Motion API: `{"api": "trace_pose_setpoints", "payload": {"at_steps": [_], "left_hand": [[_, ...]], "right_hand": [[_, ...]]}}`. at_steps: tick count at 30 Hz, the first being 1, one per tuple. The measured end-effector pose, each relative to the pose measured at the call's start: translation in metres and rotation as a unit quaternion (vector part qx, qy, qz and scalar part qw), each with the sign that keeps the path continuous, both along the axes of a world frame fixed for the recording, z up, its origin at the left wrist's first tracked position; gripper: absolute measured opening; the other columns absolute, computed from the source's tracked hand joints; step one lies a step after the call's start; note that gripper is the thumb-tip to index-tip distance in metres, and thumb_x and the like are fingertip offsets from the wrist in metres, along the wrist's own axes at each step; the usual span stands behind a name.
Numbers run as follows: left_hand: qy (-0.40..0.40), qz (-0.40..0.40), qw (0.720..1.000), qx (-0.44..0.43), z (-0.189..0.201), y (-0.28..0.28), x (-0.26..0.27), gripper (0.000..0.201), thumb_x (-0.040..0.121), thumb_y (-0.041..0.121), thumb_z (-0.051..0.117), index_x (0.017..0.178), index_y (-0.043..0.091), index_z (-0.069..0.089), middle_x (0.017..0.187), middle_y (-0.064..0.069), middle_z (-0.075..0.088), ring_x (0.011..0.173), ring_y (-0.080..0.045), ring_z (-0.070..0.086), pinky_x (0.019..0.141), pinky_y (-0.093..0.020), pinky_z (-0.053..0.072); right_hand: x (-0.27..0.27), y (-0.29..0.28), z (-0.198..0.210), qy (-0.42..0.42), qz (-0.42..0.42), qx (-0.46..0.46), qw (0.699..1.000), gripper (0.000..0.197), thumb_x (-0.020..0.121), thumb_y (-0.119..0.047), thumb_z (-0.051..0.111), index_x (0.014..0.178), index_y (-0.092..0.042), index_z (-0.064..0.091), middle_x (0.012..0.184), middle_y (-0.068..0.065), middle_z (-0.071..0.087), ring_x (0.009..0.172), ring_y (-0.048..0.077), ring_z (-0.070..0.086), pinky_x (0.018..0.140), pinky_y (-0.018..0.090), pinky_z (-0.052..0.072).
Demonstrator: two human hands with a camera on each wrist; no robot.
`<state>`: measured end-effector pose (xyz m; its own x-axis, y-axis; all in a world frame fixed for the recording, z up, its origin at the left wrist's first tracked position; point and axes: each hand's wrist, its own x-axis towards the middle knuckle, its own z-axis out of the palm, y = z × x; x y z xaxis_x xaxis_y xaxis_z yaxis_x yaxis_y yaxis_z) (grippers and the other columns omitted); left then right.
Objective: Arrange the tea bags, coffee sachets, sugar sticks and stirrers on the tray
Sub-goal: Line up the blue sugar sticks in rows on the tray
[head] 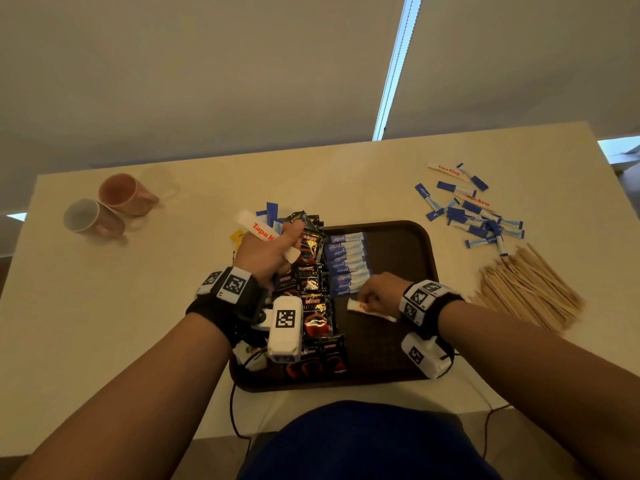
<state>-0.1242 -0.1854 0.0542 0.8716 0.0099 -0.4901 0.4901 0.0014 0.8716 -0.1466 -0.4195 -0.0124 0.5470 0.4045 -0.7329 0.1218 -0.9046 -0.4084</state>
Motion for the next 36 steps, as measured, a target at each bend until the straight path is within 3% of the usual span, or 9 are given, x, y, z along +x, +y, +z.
{"api": "trace_pose_setpoints", "payload": {"at_steps": [3,8,12,16,23,26,29,33,36], "left_hand": [[-0.007,0.006,1.000,-0.002,0.000,-0.002,-0.002,0.039,0.082,0.048,0.073,0.068,0.013,0.060,0.050,0.003,0.056,0.035,-0.010,0.037,0.038,-0.020,0.027],[-0.009,0.009,1.000,-0.012,-0.003,-0.003,-0.006,0.032,0.077,0.044,0.076,0.073,0.018,0.058,0.065,0.000,0.063,0.041,-0.011,0.041,0.036,-0.020,0.030],[-0.010,-0.005,1.000,-0.028,-0.003,-0.006,-0.010,0.025,0.084,0.033,0.074,0.073,0.019,0.056,0.062,0.002,0.060,0.042,-0.011,0.038,0.039,-0.020,0.028],[-0.007,-0.017,0.998,-0.059,-0.003,-0.007,-0.012,0.026,0.082,0.033,0.079,0.071,0.023,0.058,0.059,0.001,0.054,0.045,-0.014,0.035,0.043,-0.023,0.025],[0.002,-0.034,0.995,-0.092,0.000,-0.008,-0.006,0.051,0.076,0.055,0.079,0.080,0.009,0.056,0.050,0.003,0.044,0.043,-0.012,0.039,0.043,-0.021,0.034],[0.001,-0.034,0.997,-0.076,-0.003,-0.008,-0.004,0.057,0.066,0.061,0.081,0.076,0.010,0.059,0.050,0.001,0.045,0.044,-0.013,0.040,0.045,-0.022,0.036],[0.005,-0.036,0.994,-0.100,-0.005,-0.006,-0.002,0.044,0.063,0.056,0.088,0.066,0.021,0.061,0.057,-0.001,0.048,0.046,-0.012,0.041,0.045,-0.022,0.038],[-0.023,-0.051,0.993,-0.106,-0.005,-0.003,-0.003,0.028,0.079,0.032,0.077,0.087,0.008,0.065,0.070,-0.008,0.054,0.051,-0.013,0.042,0.048,-0.021,0.040],[-0.015,-0.033,0.993,-0.116,-0.001,-0.006,-0.002,0.013,0.093,0.017,0.064,0.092,0.004,0.062,0.060,-0.001,0.050,0.047,-0.009,0.040,0.046,-0.019,0.038]], "right_hand": [[-0.008,0.009,-0.009,-0.012,0.047,-0.029,0.998,0.025,0.088,-0.027,0.072,0.107,-0.011,0.074,0.106,0.007,0.070,0.100,0.024,0.064,0.090,0.037,0.054],[-0.007,0.012,-0.011,-0.046,0.080,-0.029,0.995,0.025,0.090,-0.031,0.070,0.105,-0.011,0.071,0.104,0.006,0.067,0.101,0.024,0.061,0.088,0.036,0.052],[0.005,0.005,0.010,-0.148,-0.077,0.088,0.982,0.018,0.093,-0.032,0.065,0.093,-0.016,0.071,0.080,-0.010,0.059,0.076,0.008,0.057,0.068,0.019,0.042],[0.031,0.019,0.063,-0.251,-0.192,0.239,0.918,0.019,0.092,-0.033,0.066,0.084,-0.017,0.073,0.071,-0.009,0.066,0.065,0.007,0.059,0.061,0.021,0.047],[0.032,0.051,0.082,-0.139,-0.192,0.339,0.910,0.023,0.087,-0.037,0.072,0.089,-0.015,0.078,0.076,0.000,0.073,0.066,0.016,0.066,0.067,0.037,0.056],[0.030,0.055,0.081,-0.115,-0.248,0.378,0.884,0.017,0.087,-0.023,0.075,0.085,-0.007,0.076,0.069,0.004,0.071,0.057,0.009,0.061,0.059,0.028,0.053],[0.029,0.056,0.085,-0.086,-0.291,0.401,0.864,0.009,0.088,-0.009,0.073,0.088,-0.001,0.073,0.065,0.000,0.069,0.056,0.004,0.062,0.055,0.018,0.050],[0.031,0.050,0.085,-0.059,-0.341,0.407,0.845,0.008,0.091,-0.013,0.069,0.086,-0.007,0.068,0.066,0.003,0.067,0.057,0.012,0.062,0.053,0.025,0.051],[0.033,0.043,0.082,-0.046,-0.349,0.417,0.838,0.011,0.094,-0.009,0.064,0.094,0.002,0.064,0.073,0.010,0.067,0.060,0.017,0.061,0.055,0.030,0.050]]}}
